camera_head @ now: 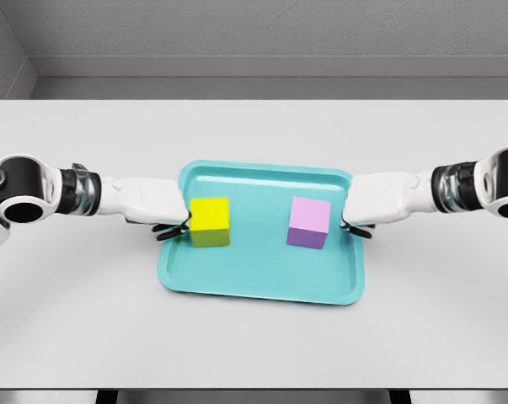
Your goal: Push two cubes
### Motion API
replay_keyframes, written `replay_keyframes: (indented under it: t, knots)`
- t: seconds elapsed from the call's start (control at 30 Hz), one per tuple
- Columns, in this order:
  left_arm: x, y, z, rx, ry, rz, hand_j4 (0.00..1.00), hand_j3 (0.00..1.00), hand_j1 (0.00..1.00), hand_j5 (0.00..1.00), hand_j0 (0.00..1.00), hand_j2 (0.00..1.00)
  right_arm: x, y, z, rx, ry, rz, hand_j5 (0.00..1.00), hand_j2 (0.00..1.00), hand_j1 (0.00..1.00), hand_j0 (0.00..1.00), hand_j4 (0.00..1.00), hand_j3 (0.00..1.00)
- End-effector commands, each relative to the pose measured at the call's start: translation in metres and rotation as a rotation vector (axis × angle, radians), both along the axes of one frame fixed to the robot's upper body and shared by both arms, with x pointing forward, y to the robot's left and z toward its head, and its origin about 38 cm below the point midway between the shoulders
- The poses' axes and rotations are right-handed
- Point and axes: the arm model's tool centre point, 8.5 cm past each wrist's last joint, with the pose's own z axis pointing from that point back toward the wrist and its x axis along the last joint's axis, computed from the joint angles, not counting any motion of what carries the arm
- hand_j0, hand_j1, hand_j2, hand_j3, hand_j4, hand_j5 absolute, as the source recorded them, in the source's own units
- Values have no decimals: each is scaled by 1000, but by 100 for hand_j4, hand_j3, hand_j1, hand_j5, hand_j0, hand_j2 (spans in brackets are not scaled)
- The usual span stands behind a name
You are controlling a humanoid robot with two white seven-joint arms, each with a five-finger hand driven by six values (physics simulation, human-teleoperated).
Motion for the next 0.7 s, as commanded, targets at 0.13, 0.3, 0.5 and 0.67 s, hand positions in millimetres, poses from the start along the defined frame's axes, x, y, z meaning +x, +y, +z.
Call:
replay_keyframes:
  t: [0.13, 0.3, 0.5, 0.67]
  knots:
    - [4, -3, -2, -2, -3, 4, 0, 0, 0, 0, 0, 0, 5, 4, -15, -15, 36, -7, 15, 15, 15, 15, 15, 15]
    - [12, 2, 0, 8, -14, 29, 0, 0, 0, 0, 0, 0, 6, 17, -18, -10, 43, 19, 15, 15, 15, 15, 15, 15]
    - [20, 6, -1, 14, -14, 54, 0, 0, 0, 0, 0, 0, 4, 25, -23, -16, 54, 41, 16, 16, 16, 16, 16, 16]
    - [31, 1, -6, 10, -6, 77, 0, 0, 0, 0, 0, 0, 8, 32, -13, -8, 31, 53, 16, 16, 16, 16, 16, 16]
